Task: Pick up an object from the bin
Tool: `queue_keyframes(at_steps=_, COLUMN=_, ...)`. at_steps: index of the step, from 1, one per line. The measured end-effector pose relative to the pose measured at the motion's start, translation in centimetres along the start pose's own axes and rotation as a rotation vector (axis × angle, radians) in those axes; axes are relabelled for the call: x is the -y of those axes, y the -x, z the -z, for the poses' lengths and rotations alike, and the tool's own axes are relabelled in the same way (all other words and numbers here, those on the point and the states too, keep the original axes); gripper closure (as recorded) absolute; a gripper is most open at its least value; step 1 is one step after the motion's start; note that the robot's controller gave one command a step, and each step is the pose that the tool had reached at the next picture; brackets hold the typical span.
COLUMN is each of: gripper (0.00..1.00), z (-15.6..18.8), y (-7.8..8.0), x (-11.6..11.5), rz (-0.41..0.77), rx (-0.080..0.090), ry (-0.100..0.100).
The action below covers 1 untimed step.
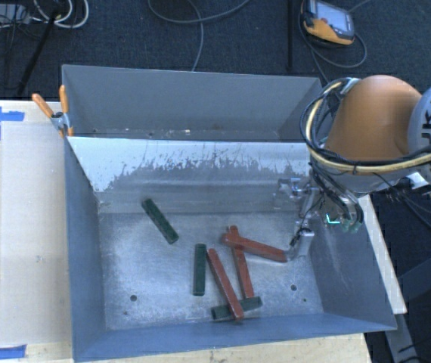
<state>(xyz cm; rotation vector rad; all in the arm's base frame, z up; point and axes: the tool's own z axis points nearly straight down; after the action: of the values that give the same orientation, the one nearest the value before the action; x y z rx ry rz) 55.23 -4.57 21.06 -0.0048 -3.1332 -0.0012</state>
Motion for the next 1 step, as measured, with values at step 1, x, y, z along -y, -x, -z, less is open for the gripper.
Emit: queue_keyframes(at_steps=1, gripper=0.00, z=-10.04, y=2.72, x=-0.38, rz=-0.531, rx=0.001, ry=0.000)
